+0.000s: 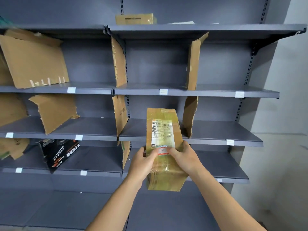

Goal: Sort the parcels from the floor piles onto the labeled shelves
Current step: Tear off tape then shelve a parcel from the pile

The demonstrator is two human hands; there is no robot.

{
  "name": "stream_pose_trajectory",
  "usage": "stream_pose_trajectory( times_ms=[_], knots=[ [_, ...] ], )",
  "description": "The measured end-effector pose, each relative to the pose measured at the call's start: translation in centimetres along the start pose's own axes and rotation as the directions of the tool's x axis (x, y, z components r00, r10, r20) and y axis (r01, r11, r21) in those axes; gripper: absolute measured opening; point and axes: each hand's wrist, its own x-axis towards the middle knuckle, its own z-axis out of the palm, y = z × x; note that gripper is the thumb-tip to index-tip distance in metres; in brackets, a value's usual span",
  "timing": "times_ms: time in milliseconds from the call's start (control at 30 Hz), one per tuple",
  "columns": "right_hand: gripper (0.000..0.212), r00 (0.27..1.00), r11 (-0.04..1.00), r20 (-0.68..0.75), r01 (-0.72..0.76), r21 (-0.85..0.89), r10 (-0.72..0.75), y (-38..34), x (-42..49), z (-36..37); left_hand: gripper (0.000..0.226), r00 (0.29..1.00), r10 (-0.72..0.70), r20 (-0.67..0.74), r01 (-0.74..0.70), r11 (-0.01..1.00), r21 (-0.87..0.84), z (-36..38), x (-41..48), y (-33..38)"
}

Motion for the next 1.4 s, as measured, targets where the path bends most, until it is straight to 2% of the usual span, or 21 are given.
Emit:
stream_pose_trajectory(
  times_ms=[267,433,733,1067,1233,1400],
  knots=[
    [0.043,0.994,0.995,0.055,0.094,0.042,-0.097,-2.0,3.4,-0.2,0.025,0.992,0.003,-0.123,-0.009,0.999,-0.049,0.4,2.6,2.2],
    [0.042,0.988,0.989,0.082,0.128,0.074,-0.134,-2.7,5.1,0.0,0.021,0.985,0.017,-0.174,-0.033,0.996,-0.088,0.5,3.6,2.7],
    [0.033,0.971,0.982,0.152,0.176,0.069,-0.185,-5.4,5.9,5.1,0.016,0.963,-0.006,-0.268,-0.039,0.986,-0.163,-4.6,3.6,2.9],
    [0.034,0.955,0.988,0.256,0.142,0.053,-0.151,-7.3,4.0,19.1,0.027,0.955,-0.067,-0.289,0.023,0.988,-0.153,-18.1,2.9,-0.8],
    [0.038,0.955,0.991,0.264,0.133,0.02,-0.133,-9.5,2.1,28.7,0.024,0.958,-0.088,-0.274,0.03,0.978,-0.208,-27.8,2.6,-2.2],
    [0.034,0.945,0.989,0.292,0.147,0.018,-0.146,-12.2,-0.3,38.6,0.024,0.949,-0.096,-0.3,0.038,0.981,-0.193,-38.1,2.0,-3.9]
  ],
)
